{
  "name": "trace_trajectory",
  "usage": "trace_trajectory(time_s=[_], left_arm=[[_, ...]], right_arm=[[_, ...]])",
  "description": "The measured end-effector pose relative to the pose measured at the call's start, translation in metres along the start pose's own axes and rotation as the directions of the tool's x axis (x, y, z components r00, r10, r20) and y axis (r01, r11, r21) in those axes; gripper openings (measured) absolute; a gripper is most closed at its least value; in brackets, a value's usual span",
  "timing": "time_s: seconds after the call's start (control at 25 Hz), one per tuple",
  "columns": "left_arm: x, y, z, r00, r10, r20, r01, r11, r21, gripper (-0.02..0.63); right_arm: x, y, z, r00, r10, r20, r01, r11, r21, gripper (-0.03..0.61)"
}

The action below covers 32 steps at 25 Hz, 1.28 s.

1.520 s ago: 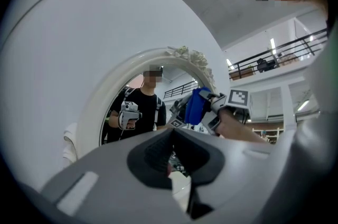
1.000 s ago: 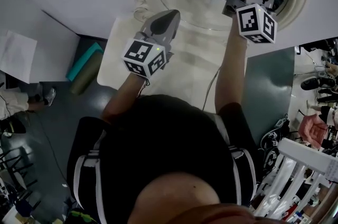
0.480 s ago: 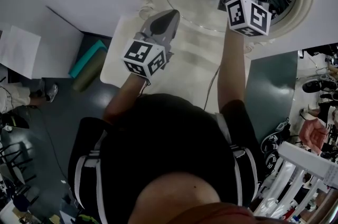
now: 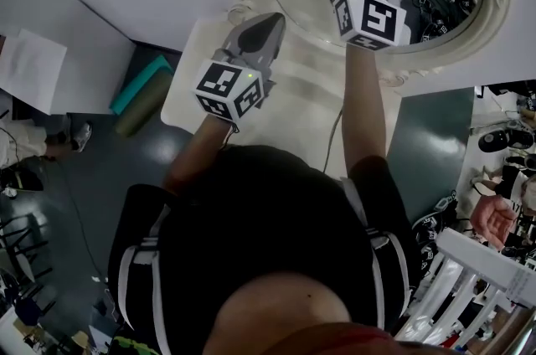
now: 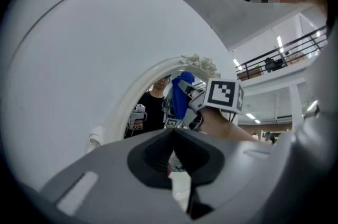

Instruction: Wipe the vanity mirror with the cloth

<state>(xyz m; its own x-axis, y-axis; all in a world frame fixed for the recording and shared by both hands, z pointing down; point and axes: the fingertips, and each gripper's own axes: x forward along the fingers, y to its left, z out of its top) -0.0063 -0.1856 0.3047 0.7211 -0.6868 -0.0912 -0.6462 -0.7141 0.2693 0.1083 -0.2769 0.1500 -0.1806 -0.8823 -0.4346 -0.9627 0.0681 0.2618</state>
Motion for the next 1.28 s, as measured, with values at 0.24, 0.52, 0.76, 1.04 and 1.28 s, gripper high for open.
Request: trace_trajectory(time_s=[0.24,0.52,0.76,1.04,1.28], left_arm=[[-0.005,0.007,-0.007,1.000,0.019,-0.008,-0.019,1.000,-0.013,0.011],[-0.011,0.015,-0.010,0.999,0.034,-0.015,-0.035,0.999,-0.018,0.011],[-0.015,0.019,-0.014,0.999,0.048,-0.022,-0.048,0.999,-0.022,0.011],[-0.023,0.026,-0.024,0.996,0.077,-0.037,-0.078,0.996,-0.034,0.011],[-0.035,0.034,-0.031,0.993,0.109,-0.053,-0.112,0.993,-0.042,0.011]], right_arm=[[0.005,0.027,-0.016,0.999,0.031,-0.036,-0.034,0.996,-0.086,0.078],[0.007,0.055,-0.039,0.994,0.081,-0.071,-0.092,0.982,-0.165,0.078],[0.007,0.080,-0.059,0.986,0.106,-0.128,-0.134,0.962,-0.236,0.078],[-0.001,0.109,-0.099,0.968,0.177,-0.175,-0.226,0.921,-0.317,0.078],[-0.016,0.128,-0.134,0.948,0.220,-0.228,-0.293,0.882,-0.369,0.078]])
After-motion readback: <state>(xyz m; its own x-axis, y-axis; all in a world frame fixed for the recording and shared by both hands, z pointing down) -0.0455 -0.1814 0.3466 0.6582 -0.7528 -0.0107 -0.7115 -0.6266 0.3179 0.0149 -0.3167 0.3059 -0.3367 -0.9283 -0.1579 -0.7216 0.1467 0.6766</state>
